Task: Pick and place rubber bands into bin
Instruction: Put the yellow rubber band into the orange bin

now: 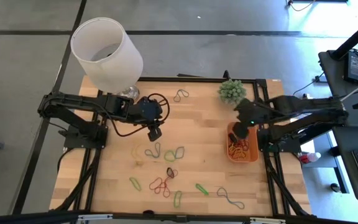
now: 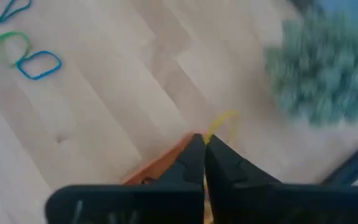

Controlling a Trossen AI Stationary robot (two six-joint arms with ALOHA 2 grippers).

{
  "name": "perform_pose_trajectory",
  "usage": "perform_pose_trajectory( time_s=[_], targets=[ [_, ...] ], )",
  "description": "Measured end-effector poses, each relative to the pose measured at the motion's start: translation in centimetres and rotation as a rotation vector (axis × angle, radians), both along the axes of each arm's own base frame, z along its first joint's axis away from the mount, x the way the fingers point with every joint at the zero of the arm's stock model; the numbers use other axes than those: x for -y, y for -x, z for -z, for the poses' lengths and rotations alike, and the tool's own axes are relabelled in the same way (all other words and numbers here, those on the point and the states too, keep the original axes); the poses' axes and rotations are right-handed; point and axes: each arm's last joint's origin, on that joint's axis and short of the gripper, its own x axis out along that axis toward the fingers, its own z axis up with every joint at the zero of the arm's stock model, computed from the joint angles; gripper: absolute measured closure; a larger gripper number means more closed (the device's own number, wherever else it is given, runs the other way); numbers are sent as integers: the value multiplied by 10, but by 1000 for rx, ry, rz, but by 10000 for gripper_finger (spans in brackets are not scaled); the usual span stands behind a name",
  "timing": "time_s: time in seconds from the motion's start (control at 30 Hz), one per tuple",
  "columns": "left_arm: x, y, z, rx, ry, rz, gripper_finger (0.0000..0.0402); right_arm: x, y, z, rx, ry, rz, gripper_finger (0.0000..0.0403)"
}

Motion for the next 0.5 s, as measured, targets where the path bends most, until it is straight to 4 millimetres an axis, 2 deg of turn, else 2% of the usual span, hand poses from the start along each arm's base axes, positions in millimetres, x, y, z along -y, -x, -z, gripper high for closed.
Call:
perform_pose_trajectory(
  time_s=[0.17,0.37,0.5],
  targets=[
    [0,-1,-1,19,4,-4,290,-5,26,42,-3,-125,97,401],
    [0,-3,-3,45,6,-4,290,-11,28,96,-59,-216,94,401],
    [0,-3,-3,46,6,-4,290,-10,30,119,-129,-220,170,398]
  ],
)
